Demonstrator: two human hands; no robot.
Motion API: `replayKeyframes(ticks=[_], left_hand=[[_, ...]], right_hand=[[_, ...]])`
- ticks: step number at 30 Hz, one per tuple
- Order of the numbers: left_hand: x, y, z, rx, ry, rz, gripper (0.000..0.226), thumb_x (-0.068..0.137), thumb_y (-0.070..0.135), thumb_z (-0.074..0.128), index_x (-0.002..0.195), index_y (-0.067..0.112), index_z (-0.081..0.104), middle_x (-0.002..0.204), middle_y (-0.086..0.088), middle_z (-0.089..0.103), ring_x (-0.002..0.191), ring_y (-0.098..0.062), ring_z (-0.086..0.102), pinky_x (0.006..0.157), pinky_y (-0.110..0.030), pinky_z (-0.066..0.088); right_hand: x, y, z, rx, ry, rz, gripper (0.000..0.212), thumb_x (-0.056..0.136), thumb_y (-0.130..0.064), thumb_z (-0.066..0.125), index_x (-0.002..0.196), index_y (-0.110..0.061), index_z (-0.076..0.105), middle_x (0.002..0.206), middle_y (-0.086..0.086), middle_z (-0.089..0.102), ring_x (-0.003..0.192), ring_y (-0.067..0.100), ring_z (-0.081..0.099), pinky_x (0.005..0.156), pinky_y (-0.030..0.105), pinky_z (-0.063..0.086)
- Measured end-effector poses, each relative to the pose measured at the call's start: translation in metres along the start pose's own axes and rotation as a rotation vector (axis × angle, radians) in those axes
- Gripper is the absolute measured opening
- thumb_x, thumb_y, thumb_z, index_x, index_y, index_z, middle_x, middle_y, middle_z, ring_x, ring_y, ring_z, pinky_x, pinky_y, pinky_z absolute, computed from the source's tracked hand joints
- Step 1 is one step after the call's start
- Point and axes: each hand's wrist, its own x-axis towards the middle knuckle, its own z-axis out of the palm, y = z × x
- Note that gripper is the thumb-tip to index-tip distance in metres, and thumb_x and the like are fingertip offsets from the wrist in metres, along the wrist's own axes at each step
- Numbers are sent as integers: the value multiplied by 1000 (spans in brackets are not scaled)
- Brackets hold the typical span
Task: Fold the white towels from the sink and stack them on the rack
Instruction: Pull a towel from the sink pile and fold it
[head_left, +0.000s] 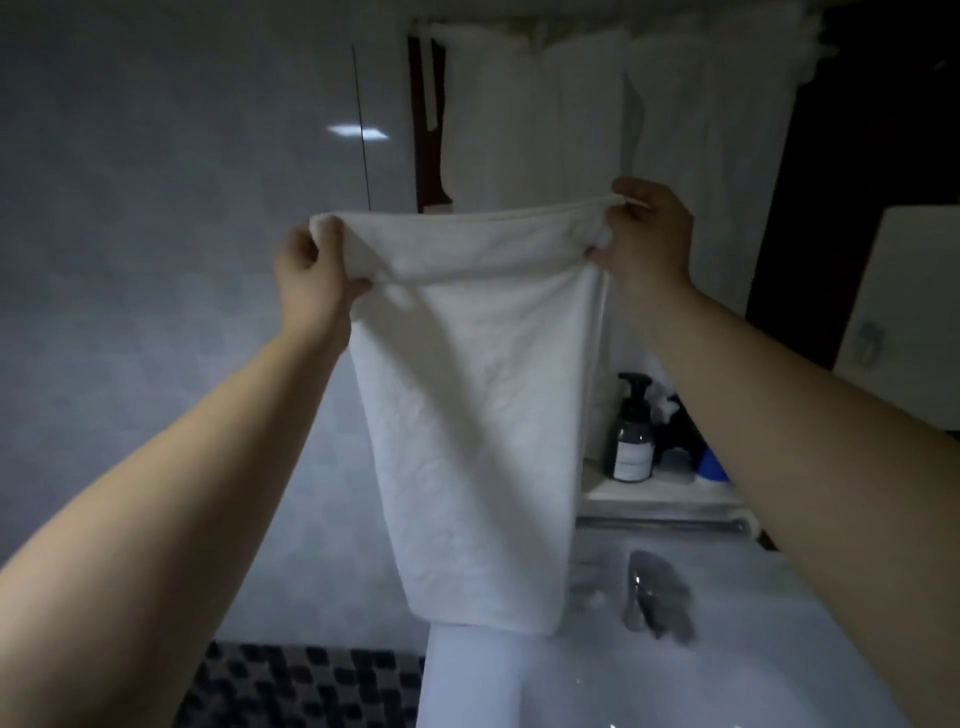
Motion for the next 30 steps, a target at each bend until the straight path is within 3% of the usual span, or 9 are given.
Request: replayKeyframes(ticks=[3,5,8,12,14,16,19,22,30], left_hand=[[-12,-23,-20,-1,-19,-33,30,100,37,54,108,9,61,104,-7,64,103,-26,67,77,-51,62],[-18,-33,-32,-20,-48,-58,26,100,36,56,106,12,63,107,-7,66,104,-26,68,78,-47,62],[-28,-40,-46,-35,-115,-100,26,99,36,57,106,12,63,108,-7,66,106,-26,67,79,-40,61],[-49,-47,-66,65,-177,-78,19,100,34,56,93,17,63,90,-2,66,84,-17,65,68,-32,54],[-61,-48,-74,125,-185,-40,25,100,35,56,94,12,63,85,-2,63,77,-14,61,62,-33,50],[-74,-49,-82,194,-197,5,31,98,38,56,94,8,63,78,0,58,69,-12,55,56,-30,46],[-101,-48,-101,213,-243,7,22,93,40,60,89,19,63,68,14,60,58,-4,52,48,-22,43],[-130,-46,-118,229,-279,-8,13,91,39,63,87,26,66,65,16,62,55,-3,52,46,-19,41],[-226,-67,-153,320,-201,-131,11,93,38,63,93,29,68,84,10,66,74,0,60,66,-17,49]], right_hand=[[-23,16,-10,-39,-16,29,33,86,10,60,107,-15,67,103,3,65,80,-5,66,56,13,51],[-35,21,-16,-58,-9,49,32,86,5,62,105,-20,68,110,6,66,94,8,67,58,16,54],[-48,24,-26,-140,21,66,31,82,-1,66,98,-27,71,110,-1,69,101,15,67,65,27,61],[-72,28,-39,-171,90,157,34,83,-3,58,95,-29,75,102,-7,69,95,17,69,70,32,62],[-86,29,-48,-236,86,133,34,81,0,57,96,-25,74,100,-5,71,96,16,69,88,36,60],[-102,29,-58,-246,61,140,33,82,1,57,94,-26,73,105,0,71,99,18,68,96,38,56],[-128,34,-81,-244,40,200,32,82,-3,58,93,-30,73,104,-1,71,101,21,68,91,40,57],[-146,43,-99,-255,10,258,32,83,-1,59,101,-22,75,100,-3,72,98,20,69,85,34,59],[-214,68,-150,-309,-95,359,31,77,-1,63,84,-28,76,82,-7,74,71,-1,68,63,17,51]])
